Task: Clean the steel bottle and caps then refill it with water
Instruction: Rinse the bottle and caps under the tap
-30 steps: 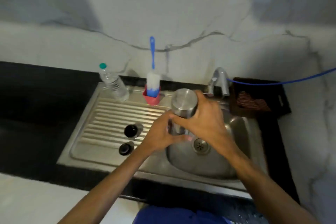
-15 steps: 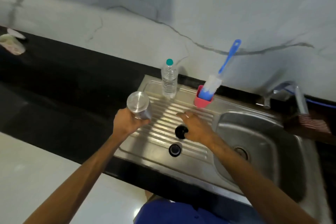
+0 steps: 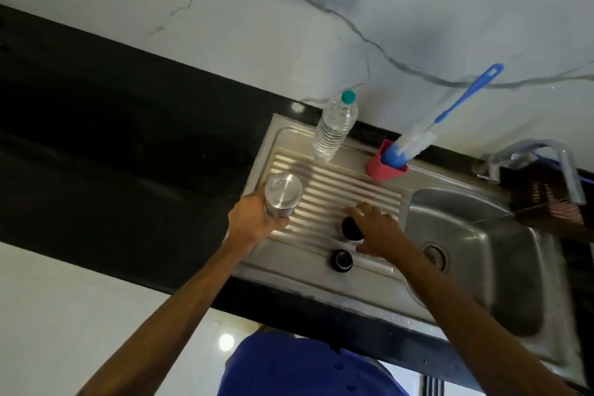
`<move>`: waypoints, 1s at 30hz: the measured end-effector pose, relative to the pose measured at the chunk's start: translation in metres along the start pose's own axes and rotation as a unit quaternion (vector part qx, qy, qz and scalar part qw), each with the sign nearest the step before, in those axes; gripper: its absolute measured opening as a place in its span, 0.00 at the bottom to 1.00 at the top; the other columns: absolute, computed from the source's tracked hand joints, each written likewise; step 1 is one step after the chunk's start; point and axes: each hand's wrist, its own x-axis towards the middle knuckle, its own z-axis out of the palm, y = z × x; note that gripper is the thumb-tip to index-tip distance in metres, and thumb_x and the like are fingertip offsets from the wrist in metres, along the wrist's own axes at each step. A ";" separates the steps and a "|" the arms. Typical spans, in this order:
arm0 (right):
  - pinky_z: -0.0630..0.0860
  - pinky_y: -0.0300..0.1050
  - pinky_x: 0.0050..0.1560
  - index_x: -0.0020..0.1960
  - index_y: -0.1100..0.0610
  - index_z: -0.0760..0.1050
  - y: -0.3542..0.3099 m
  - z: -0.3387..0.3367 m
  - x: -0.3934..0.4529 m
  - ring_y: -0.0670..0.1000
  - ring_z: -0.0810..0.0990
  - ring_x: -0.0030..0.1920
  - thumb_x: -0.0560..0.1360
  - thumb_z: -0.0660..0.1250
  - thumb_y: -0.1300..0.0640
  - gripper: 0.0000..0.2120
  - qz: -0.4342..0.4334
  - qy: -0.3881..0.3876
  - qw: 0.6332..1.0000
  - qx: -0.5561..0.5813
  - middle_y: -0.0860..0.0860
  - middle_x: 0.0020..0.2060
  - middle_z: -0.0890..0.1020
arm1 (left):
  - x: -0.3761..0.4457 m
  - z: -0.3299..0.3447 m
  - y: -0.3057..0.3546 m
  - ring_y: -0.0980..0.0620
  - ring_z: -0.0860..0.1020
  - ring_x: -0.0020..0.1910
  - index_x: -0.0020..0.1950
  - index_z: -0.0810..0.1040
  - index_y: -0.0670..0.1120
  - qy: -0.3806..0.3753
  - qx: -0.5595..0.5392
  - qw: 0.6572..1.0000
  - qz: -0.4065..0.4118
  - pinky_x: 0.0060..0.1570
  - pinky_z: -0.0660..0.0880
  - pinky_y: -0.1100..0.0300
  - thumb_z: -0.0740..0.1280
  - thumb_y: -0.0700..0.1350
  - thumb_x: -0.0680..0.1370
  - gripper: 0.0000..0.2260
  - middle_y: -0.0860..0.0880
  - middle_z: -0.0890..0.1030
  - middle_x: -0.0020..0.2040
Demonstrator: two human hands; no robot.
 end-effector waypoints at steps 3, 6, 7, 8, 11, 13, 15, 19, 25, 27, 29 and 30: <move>0.70 0.57 0.66 0.81 0.49 0.53 -0.003 0.007 -0.007 0.60 0.64 0.75 0.70 0.77 0.49 0.48 0.014 0.006 1.000 -0.007 0.56 0.78 0.59 | 0.002 0.003 -0.007 0.51 0.81 0.50 0.60 0.79 0.51 0.001 -0.018 1.000 0.001 0.52 0.79 0.53 0.83 0.59 0.65 0.28 0.55 0.82 0.49; 0.69 0.63 0.68 0.78 0.51 0.58 -0.016 0.016 -0.022 0.62 0.64 0.74 0.64 0.80 0.49 0.49 -0.032 0.099 0.993 -0.054 0.58 0.75 0.62 | -0.002 0.008 -0.011 0.53 0.81 0.50 0.61 0.79 0.53 0.002 -0.052 0.999 0.012 0.51 0.78 0.55 0.84 0.55 0.66 0.27 0.58 0.80 0.47; 0.71 0.63 0.65 0.76 0.51 0.62 -0.023 0.022 -0.028 0.62 0.67 0.70 0.61 0.80 0.51 0.48 -0.065 0.132 0.987 -0.071 0.58 0.72 0.65 | -0.003 0.009 -0.013 0.54 0.81 0.50 0.62 0.79 0.52 0.004 -0.065 0.998 0.013 0.51 0.77 0.56 0.84 0.54 0.66 0.27 0.58 0.80 0.48; 0.72 0.62 0.63 0.74 0.52 0.65 -0.030 0.031 -0.033 0.61 0.69 0.68 0.60 0.80 0.54 0.46 -0.105 0.150 0.979 -0.086 0.58 0.70 0.68 | -0.004 0.011 -0.014 0.54 0.80 0.50 0.62 0.79 0.52 0.005 -0.080 0.997 0.014 0.51 0.76 0.57 0.84 0.53 0.67 0.27 0.58 0.80 0.49; 0.72 0.60 0.63 0.74 0.50 0.67 -0.043 0.059 -0.041 0.61 0.70 0.65 0.60 0.78 0.56 0.44 -0.171 0.132 0.970 -0.113 0.60 0.72 0.69 | -0.005 0.017 -0.020 0.55 0.80 0.53 0.63 0.79 0.49 0.008 -0.107 0.994 0.032 0.50 0.74 0.63 0.85 0.51 0.67 0.28 0.57 0.81 0.52; 0.73 0.59 0.62 0.70 0.49 0.69 -0.046 0.073 -0.037 0.61 0.70 0.63 0.62 0.76 0.54 0.37 -0.172 0.133 0.969 -0.117 0.59 0.70 0.70 | -0.004 0.020 -0.022 0.52 0.82 0.54 0.64 0.79 0.48 0.007 -0.112 0.993 0.033 0.53 0.77 0.60 0.85 0.50 0.67 0.29 0.55 0.82 0.53; 0.74 0.57 0.60 0.66 0.50 0.74 -0.046 0.081 -0.031 0.60 0.72 0.62 0.64 0.74 0.50 0.30 -0.182 0.133 0.967 -0.119 0.58 0.66 0.73 | -0.005 0.022 -0.021 0.50 0.82 0.56 0.66 0.78 0.47 0.004 -0.124 0.992 0.027 0.57 0.78 0.55 0.85 0.48 0.67 0.30 0.54 0.82 0.54; 0.81 0.55 0.54 0.60 0.55 0.79 -0.040 0.093 -0.028 0.58 0.73 0.58 0.66 0.75 0.52 0.23 -0.196 0.197 0.960 -0.033 0.58 0.59 0.78 | -0.014 0.027 -0.019 0.53 0.79 0.61 0.71 0.72 0.49 0.006 -0.161 0.987 -0.002 0.63 0.76 0.55 0.85 0.46 0.68 0.36 0.53 0.80 0.62; 0.74 0.41 0.45 0.49 0.56 0.83 0.032 0.071 -0.069 0.49 0.79 0.44 0.71 0.77 0.47 0.15 -0.150 0.162 0.924 0.311 0.50 0.43 0.84 | -0.067 0.074 0.000 0.41 0.80 0.52 0.64 0.68 0.40 0.176 -0.086 0.977 -0.080 0.48 0.80 0.47 0.79 0.42 0.74 0.26 0.44 0.76 0.54; 0.78 0.41 0.42 0.45 0.59 0.83 0.079 0.074 -0.088 0.46 0.82 0.38 0.72 0.77 0.43 0.18 -0.105 0.059 0.905 0.408 0.52 0.37 0.84 | -0.088 0.107 0.025 0.41 0.81 0.48 0.64 0.69 0.40 0.140 -0.049 0.985 -0.086 0.45 0.78 0.49 0.75 0.46 0.78 0.22 0.43 0.79 0.50; 0.83 0.44 0.41 0.43 0.63 0.82 0.127 0.083 -0.104 0.51 0.85 0.35 0.72 0.77 0.42 0.23 0.016 -0.016 0.846 0.532 0.58 0.35 0.84 | -0.102 0.141 0.055 0.41 0.81 0.44 0.57 0.71 0.43 0.075 -0.056 0.993 -0.065 0.42 0.73 0.54 0.74 0.46 0.79 0.15 0.48 0.79 0.43; 0.84 0.48 0.39 0.43 0.64 0.82 0.151 0.090 -0.110 0.55 0.86 0.36 0.71 0.78 0.43 0.22 0.087 -0.018 0.801 0.592 0.59 0.35 0.84 | -0.106 0.160 0.072 0.42 0.81 0.43 0.52 0.71 0.45 0.051 -0.055 0.996 -0.045 0.41 0.71 0.55 0.73 0.45 0.79 0.11 0.50 0.78 0.39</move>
